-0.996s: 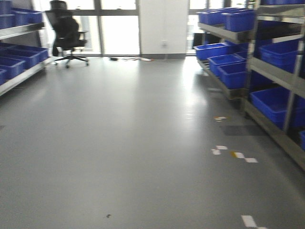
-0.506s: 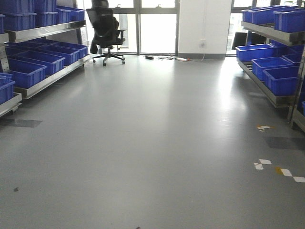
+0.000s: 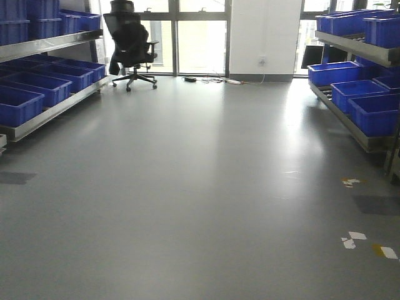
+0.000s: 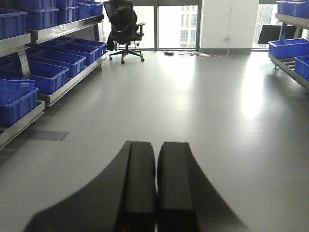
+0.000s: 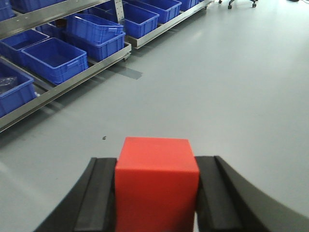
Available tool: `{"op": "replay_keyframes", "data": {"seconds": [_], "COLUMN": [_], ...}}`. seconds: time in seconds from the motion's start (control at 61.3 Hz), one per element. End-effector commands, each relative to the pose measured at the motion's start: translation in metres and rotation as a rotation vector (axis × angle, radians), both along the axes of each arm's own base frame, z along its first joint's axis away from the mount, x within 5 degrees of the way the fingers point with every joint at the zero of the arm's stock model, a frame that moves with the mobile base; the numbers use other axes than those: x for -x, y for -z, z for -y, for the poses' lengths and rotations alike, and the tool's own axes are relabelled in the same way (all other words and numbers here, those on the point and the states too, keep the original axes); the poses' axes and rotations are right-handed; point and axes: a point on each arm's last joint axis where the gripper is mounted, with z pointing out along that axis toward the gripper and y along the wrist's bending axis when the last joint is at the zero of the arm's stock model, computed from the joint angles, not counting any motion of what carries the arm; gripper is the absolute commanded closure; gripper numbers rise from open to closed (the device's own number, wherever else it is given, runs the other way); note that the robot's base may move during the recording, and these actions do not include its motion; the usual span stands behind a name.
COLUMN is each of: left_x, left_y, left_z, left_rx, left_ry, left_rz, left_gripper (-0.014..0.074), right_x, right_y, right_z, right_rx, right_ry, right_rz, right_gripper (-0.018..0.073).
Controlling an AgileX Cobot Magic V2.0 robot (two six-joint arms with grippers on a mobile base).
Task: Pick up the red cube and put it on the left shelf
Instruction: 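Drive across the room toward the rack of blue crates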
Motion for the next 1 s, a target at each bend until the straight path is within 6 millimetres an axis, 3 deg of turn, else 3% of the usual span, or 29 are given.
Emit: {"op": "replay_keyframes", "data": {"seconds": [0.0, 0.979], "left_x": [0.0001, 0.0001], "left_y": [-0.0008, -0.0008], "left_z": [0.0004, 0.0004], "left_rx": [0.009, 0.009], "left_ry": [0.007, 0.007], "left_rz": [0.078, 0.078], "left_gripper": [0.0495, 0.0495], "right_x": [-0.0008, -0.0008], "right_y": [-0.0154, -0.0154], "right_z": [-0.0003, -0.0003], "right_rx": [-0.043, -0.043], "right_ry": [0.000, 0.000], "right_rz": [0.100, 0.100], "right_gripper": [0.0355, 0.0355]}}
